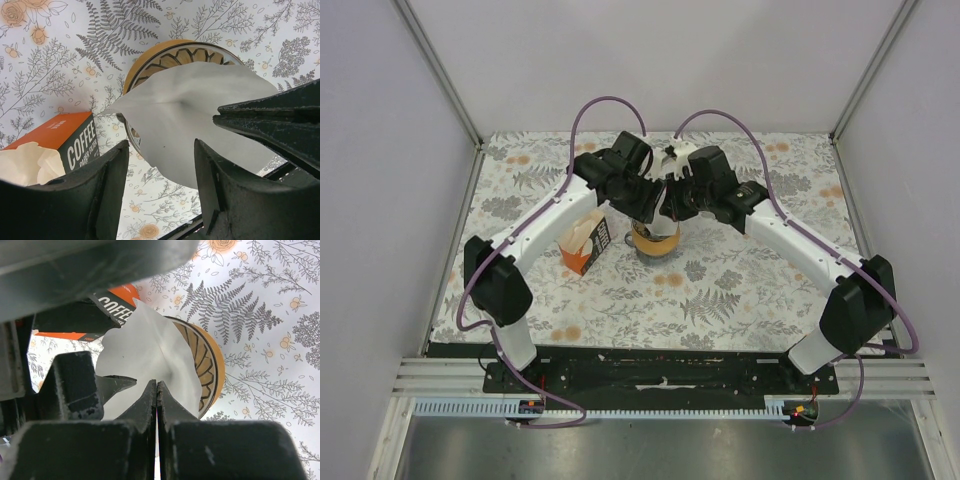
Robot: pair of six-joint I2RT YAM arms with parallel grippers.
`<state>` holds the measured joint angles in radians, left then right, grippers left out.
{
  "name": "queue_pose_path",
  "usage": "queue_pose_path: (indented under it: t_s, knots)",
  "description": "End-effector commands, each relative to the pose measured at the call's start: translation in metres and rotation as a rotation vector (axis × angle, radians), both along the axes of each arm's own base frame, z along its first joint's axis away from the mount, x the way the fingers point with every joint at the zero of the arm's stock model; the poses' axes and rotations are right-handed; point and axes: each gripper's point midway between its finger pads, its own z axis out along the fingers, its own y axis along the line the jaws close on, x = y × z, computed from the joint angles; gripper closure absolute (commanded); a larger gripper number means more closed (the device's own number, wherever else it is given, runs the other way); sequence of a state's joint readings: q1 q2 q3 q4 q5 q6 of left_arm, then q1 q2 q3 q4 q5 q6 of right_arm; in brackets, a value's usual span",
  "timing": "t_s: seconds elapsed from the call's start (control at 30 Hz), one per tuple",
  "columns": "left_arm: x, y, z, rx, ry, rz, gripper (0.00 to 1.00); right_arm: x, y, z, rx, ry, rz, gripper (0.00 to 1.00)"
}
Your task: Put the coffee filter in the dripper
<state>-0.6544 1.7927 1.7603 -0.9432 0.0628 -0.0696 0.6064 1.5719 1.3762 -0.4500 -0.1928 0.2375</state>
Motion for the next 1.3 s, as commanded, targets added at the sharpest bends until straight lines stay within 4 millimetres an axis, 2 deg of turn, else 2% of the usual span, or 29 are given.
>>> queue_pose_path:
  t_s: [0.0, 0.17, 0.33, 0.5, 0.6, 0.77, 0.97, 1.1, 1.27]
  knots:
    - [0.016, -0.011, 0.075, -0.187, -0.165, 0.02, 0.39, -0.018, 0.002, -0.01, -0.029, 0.07, 0.054, 1.0]
    - [0.022, -0.002, 0.08, -0.223, -0.16, 0.054, 0.38, -0.024, 0.012, 0.008, 0.048, 0.062, 0.092, 1.0]
    - [0.016, -0.008, 0.095, -0.299, -0.147, 0.04, 0.35, -0.023, 0.014, 0.02, 0.072, 0.042, 0.088, 1.0]
    - [0.022, 0.007, 0.082, -0.319, -0.083, 0.126, 0.34, -0.016, 0.01, 0.02, 0.047, 0.018, 0.058, 1.0]
    - [0.026, 0.014, 0.072, -0.348, -0.029, 0.182, 0.33, -0.01, 0.015, 0.015, -0.015, -0.001, 0.051, 1.0]
    - [0.021, 0.013, 0.059, -0.364, 0.023, 0.202, 0.33, -0.007, 0.031, -0.004, -0.147, -0.002, 0.073, 1.0]
    - [0.018, 0.017, 0.047, -0.396, 0.086, 0.243, 0.33, 0.006, 0.026, -0.016, -0.241, -0.032, 0.019, 1.0]
    - [0.018, 0.016, 0.042, -0.408, 0.108, 0.244, 0.33, 0.003, 0.034, -0.027, -0.258, -0.017, 0.037, 1.0]
    - [0.013, 0.014, 0.029, -0.408, 0.145, 0.248, 0.33, 0.003, 0.041, -0.055, -0.295, 0.021, 0.054, 1.0]
